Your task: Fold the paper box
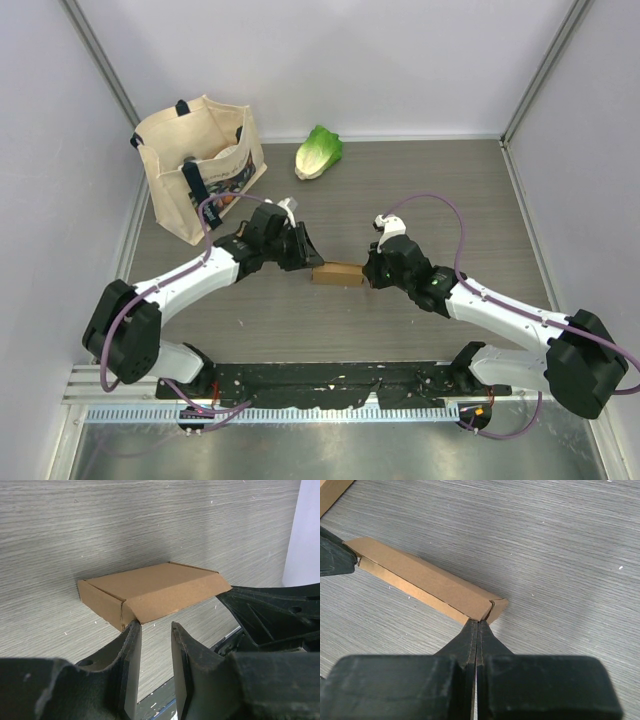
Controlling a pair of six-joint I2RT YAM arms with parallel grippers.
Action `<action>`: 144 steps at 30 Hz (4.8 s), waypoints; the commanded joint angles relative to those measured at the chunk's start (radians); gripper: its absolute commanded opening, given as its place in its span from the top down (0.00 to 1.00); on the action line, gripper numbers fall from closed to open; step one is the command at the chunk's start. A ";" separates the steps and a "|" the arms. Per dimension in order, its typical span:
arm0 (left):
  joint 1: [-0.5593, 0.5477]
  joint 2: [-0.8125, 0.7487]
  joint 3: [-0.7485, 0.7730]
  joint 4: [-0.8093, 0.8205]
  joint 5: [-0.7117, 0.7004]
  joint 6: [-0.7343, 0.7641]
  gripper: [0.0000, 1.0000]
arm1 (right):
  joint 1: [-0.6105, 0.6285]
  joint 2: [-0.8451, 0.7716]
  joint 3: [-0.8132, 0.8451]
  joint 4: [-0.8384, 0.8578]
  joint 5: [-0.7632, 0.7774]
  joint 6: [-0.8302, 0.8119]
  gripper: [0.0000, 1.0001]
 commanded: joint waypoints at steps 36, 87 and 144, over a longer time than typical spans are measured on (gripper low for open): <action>0.101 0.075 0.088 0.055 0.215 0.207 0.46 | 0.012 -0.005 0.035 -0.042 -0.034 -0.012 0.99; 0.094 0.115 0.000 -0.003 0.061 0.256 0.73 | -0.054 0.000 0.140 -0.146 -0.180 0.161 0.69; 0.090 0.084 -0.028 -0.020 0.047 0.268 0.69 | -0.395 0.225 -0.169 0.476 -0.660 0.813 0.40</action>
